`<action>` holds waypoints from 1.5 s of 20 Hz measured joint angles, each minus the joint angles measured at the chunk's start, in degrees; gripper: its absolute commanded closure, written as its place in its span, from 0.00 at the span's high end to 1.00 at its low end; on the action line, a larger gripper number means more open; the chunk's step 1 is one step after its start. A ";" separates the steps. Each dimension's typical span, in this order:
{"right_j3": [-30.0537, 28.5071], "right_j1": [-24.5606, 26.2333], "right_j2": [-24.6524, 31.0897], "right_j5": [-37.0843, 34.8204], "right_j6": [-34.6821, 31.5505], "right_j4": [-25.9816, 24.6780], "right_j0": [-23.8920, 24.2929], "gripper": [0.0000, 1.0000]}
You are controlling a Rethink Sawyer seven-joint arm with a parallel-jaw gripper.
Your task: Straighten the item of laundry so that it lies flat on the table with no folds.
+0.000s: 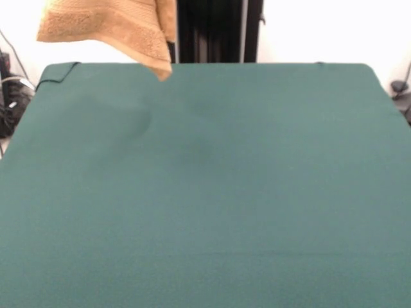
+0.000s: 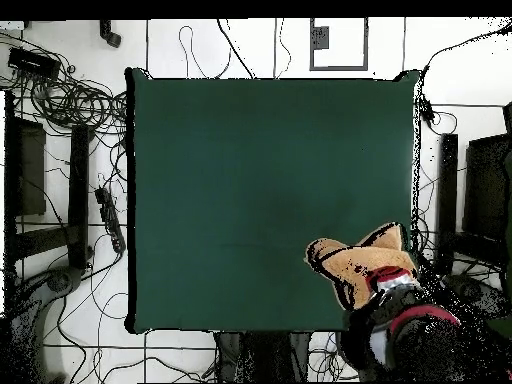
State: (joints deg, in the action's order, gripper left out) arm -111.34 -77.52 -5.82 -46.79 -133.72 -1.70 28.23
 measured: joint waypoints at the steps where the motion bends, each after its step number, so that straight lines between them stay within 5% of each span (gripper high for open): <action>1: 0.00 -0.16 0.08 0.00 0.00 -0.05 0.06 0.00; 30: 0.01 -0.67 3.86 0.00 9.65 -0.83 6.99 0.00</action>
State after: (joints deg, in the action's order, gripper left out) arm -111.33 -78.18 -1.96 -46.79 -124.08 -2.53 35.22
